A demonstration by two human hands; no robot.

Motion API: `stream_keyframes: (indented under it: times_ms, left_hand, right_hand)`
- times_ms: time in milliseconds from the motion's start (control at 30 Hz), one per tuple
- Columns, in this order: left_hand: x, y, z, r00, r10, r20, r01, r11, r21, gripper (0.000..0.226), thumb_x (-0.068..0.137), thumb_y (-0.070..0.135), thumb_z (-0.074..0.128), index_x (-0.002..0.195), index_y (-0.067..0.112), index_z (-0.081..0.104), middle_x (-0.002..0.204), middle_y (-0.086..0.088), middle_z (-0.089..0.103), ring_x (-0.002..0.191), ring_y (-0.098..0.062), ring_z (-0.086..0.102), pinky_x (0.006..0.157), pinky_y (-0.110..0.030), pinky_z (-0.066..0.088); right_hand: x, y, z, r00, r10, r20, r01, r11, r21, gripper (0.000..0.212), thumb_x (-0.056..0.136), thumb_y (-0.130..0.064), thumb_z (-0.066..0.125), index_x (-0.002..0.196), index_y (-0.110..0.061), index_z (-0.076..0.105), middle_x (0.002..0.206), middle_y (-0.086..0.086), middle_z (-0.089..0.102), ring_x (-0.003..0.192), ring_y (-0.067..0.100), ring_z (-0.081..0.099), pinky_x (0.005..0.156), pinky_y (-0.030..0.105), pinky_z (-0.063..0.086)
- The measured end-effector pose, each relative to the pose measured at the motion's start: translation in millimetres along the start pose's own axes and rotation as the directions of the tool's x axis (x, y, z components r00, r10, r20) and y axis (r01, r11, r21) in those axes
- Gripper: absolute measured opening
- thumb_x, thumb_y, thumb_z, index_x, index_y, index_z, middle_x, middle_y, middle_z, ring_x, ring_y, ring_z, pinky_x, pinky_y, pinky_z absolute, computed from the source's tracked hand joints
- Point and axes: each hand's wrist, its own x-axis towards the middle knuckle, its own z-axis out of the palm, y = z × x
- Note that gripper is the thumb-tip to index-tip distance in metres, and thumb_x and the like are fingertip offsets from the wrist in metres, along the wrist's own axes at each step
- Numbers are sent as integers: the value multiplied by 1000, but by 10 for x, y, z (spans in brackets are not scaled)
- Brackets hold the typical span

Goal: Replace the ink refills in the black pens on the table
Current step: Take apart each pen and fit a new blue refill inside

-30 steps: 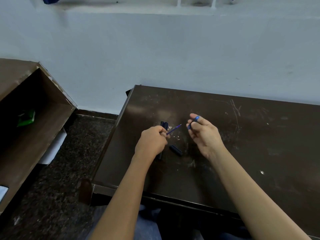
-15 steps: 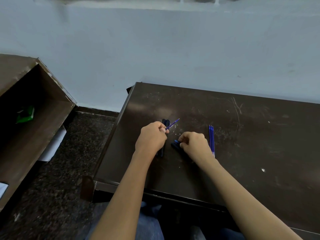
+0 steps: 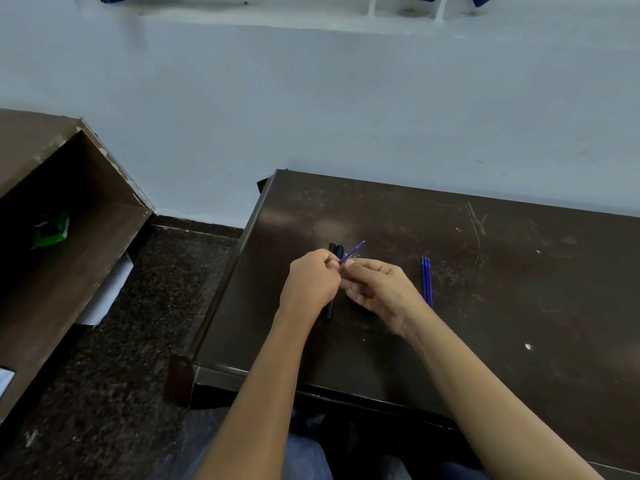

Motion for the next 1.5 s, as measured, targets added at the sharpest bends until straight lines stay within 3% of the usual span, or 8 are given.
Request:
stream_keyframes:
  times_ms: [300,500,667,733,800,900,1000,1500]
  left_hand:
    - [-34,61,-15,995,-18,96,24,998,-65,24,96,17,46,115,15,62,109,-4,68,89,-10,58,80,-27,45]
    - [-62,78,-33,992,-33,123,40,998,-48,24,96,20,48,117,17,60,112,-6,65,94,-15,59,74,-26,43]
    - [-87,95,-62,992,-58,114,71,991,-113,23,95,16,47,112,17,63,113,-8,65,96,-16,60,78,-26,45]
    - [-92,107,-68,992,-75,105,88,989,-120,26,96,16,45,116,16,61,116,-8,64,103,-16,59,80,-25,43]
    - [-82,124,-83,991,-91,94,102,988,-112,28,96,13,44,120,14,59,119,-8,63,107,-17,58,84,-26,42]
    - [-53,145,-118,987,-124,103,135,985,-107,32,94,6,44,122,13,58,123,-8,60,112,-19,56,92,-29,44]
    - [-33,147,-133,985,-142,99,152,983,-100,32,93,4,45,121,13,59,125,-8,59,112,-21,57,93,-30,45]
    - [-40,184,-128,982,-151,115,160,984,-78,33,94,4,44,123,11,58,127,-9,57,115,-22,55,98,-31,44]
  right_hand:
    - [79,-116,-36,974,35,-225,36,952,303,13,90,-13,61,100,-7,67,81,5,66,70,10,61,72,23,49]
    - [46,-45,45,995,-7,-95,31,965,260,15,90,-8,59,102,-5,67,85,6,70,71,11,67,64,18,56]
    - [434,-377,-56,934,-220,-281,233,972,17,20,94,-2,51,106,-3,66,79,7,66,69,12,62,65,21,54]
    - [702,-460,-115,874,-401,-274,237,844,-481,25,93,-4,50,111,-3,68,88,11,68,76,19,63,73,27,54]
    - [966,-479,-175,875,-456,-163,135,553,-822,30,93,-5,49,115,-7,68,109,15,68,96,28,64,88,33,50]
    - [1232,-426,-220,907,-417,-56,44,227,-973,35,90,-3,46,115,-15,68,115,18,65,104,38,61,91,44,51]
    - [1357,-348,-243,901,-433,-31,-2,67,-998,27,90,-5,49,108,-14,67,109,18,65,97,39,62,80,41,51]
    - [1504,-237,-263,887,-460,32,-19,-105,-994,26,90,-1,49,109,-7,66,106,14,67,97,32,63,85,44,53]
